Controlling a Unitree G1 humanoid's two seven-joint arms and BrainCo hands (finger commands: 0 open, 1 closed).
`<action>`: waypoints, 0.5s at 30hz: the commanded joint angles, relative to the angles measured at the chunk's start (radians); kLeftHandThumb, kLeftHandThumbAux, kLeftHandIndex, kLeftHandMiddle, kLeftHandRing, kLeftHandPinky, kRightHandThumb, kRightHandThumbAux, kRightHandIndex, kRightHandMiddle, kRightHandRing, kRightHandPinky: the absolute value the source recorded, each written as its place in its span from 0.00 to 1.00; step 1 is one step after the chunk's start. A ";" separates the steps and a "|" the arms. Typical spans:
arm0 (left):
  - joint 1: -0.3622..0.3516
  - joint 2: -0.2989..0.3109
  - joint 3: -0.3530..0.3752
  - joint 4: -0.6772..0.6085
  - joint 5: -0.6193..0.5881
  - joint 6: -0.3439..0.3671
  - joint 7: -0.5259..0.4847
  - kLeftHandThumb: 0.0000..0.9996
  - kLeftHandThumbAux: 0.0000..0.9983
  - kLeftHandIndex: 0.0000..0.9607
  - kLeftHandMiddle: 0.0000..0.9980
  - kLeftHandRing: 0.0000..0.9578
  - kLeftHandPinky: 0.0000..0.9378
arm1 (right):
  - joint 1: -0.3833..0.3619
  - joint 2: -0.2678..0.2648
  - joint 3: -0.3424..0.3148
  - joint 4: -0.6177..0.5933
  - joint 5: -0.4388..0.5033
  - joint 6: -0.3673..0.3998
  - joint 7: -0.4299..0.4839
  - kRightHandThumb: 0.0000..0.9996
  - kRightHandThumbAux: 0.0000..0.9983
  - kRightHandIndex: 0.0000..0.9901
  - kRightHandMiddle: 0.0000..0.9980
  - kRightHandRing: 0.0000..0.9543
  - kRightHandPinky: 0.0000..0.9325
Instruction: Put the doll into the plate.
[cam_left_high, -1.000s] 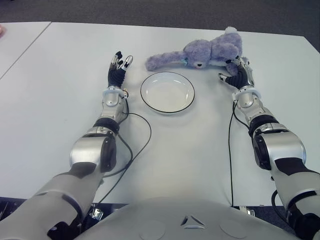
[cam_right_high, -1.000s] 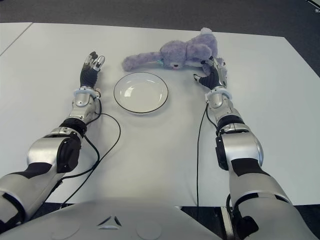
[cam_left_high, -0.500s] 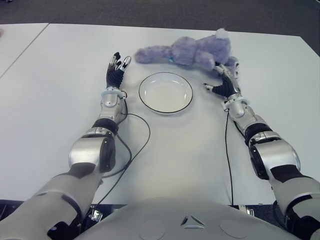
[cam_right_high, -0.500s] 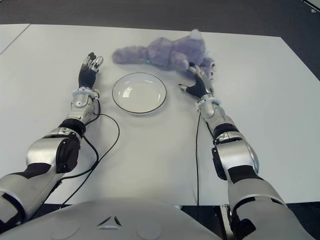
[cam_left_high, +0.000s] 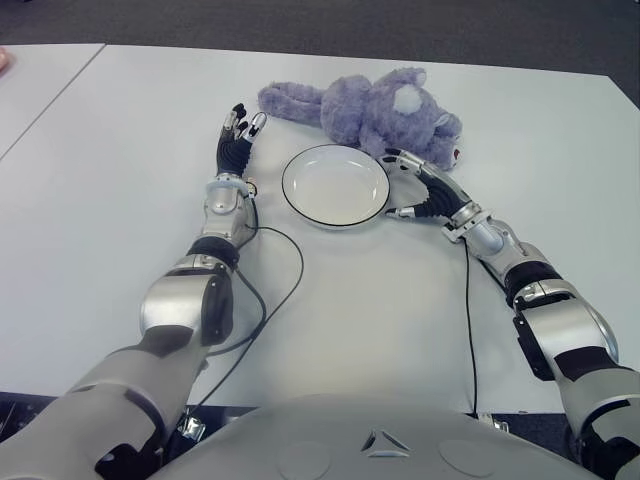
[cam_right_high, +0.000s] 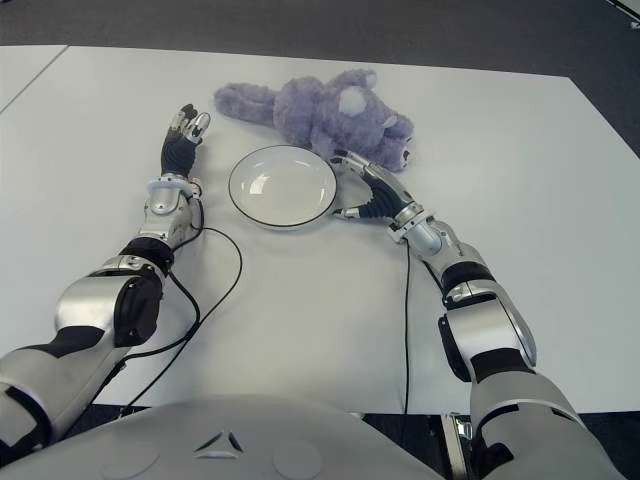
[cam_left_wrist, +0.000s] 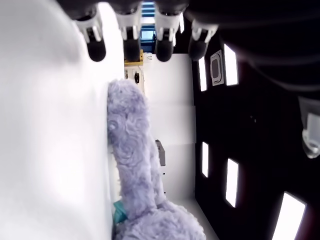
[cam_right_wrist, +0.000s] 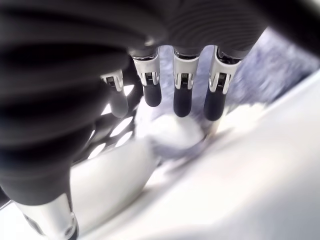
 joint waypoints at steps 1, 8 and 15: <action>0.210 -0.047 0.017 0.122 -0.014 0.115 -0.020 0.00 0.43 0.00 0.01 0.01 0.04 | 0.233 0.042 0.063 0.066 -0.022 0.043 0.125 0.16 0.76 0.10 0.00 0.05 0.17; 0.209 -0.046 0.008 0.123 -0.006 0.130 -0.008 0.00 0.44 0.00 0.01 0.01 0.02 | 0.247 0.027 0.075 0.043 -0.015 0.051 0.142 0.15 0.75 0.10 0.00 0.04 0.17; 0.208 -0.047 0.006 0.123 -0.004 0.127 -0.004 0.00 0.45 0.00 0.01 0.01 0.02 | 0.262 0.017 0.098 0.008 -0.031 0.044 0.148 0.08 0.73 0.09 0.00 0.05 0.22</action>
